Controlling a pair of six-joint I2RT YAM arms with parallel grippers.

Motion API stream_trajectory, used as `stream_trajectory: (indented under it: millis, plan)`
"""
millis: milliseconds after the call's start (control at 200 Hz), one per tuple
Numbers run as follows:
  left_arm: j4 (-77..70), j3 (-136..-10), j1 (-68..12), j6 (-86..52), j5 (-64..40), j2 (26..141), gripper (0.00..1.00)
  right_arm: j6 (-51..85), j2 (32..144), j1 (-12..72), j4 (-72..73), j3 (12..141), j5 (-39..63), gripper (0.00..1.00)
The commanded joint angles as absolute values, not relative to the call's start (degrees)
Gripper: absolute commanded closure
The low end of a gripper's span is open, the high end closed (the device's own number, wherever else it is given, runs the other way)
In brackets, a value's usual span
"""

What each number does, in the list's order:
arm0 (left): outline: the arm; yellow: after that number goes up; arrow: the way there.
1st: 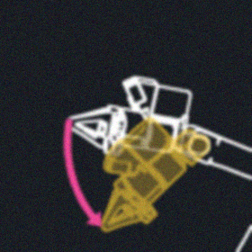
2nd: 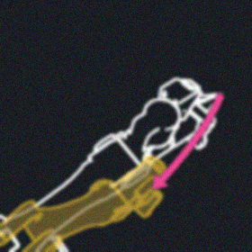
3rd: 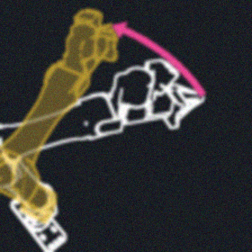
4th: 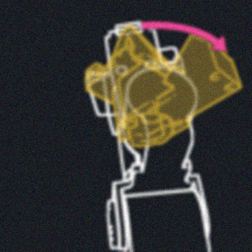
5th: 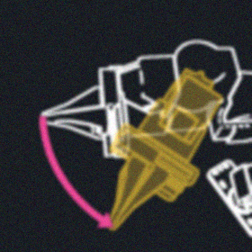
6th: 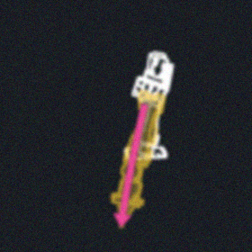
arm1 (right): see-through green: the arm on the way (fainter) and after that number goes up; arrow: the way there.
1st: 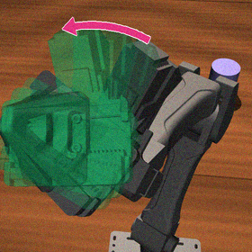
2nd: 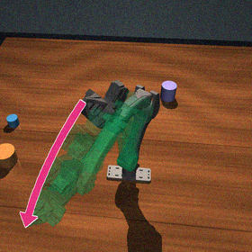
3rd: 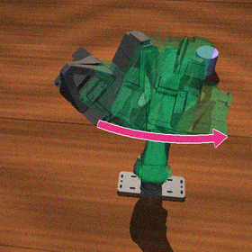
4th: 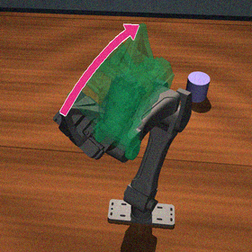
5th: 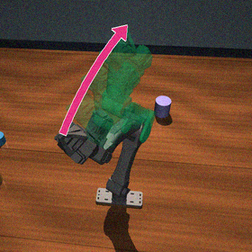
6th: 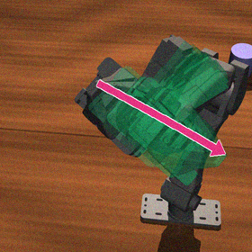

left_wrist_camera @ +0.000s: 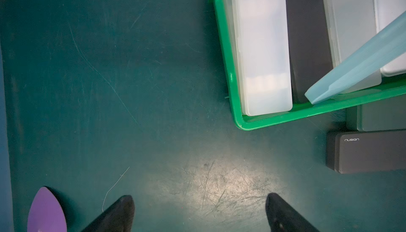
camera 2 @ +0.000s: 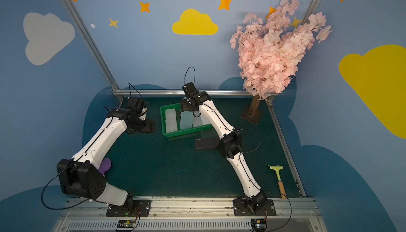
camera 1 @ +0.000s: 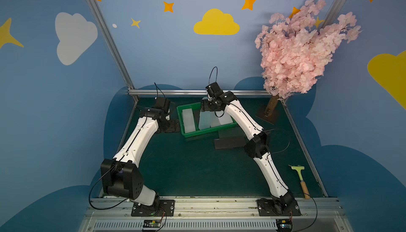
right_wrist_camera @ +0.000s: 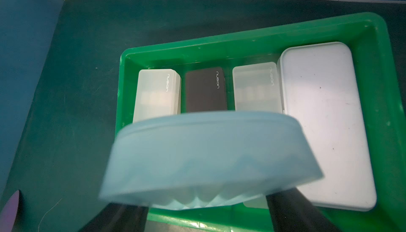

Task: Put the pencil case into the storage box
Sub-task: Place the pencil case at the storage box.

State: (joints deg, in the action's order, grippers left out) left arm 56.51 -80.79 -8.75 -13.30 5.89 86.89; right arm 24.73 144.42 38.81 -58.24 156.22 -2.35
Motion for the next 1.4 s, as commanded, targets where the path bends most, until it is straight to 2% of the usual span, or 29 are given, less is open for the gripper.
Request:
stream_trajectory:
  millis: [0,380,851,1056,1397]
  plan:
    - [56.43,-80.6,-8.7,-13.36,5.01,86.04,0.04,25.21,147.28,39.11,-62.77,156.37,-2.0,0.53]
    - [56.41,-81.0,-8.7,-13.27,4.39,86.31,0.04,31.35,151.82,38.94,-53.39,156.27,-3.0,0.5]
    - [56.34,-81.04,-8.7,-13.0,4.43,87.23,0.04,36.62,156.68,39.29,-49.44,156.18,-1.52,0.48]
    - [56.34,-81.09,-8.7,-13.09,4.39,87.78,0.04,37.96,158.16,39.35,-49.35,156.18,-0.96,0.44]
    - [56.11,-80.6,-8.7,-13.27,4.31,87.69,0.04,38.24,158.89,39.29,-50.22,155.83,-1.11,0.28]
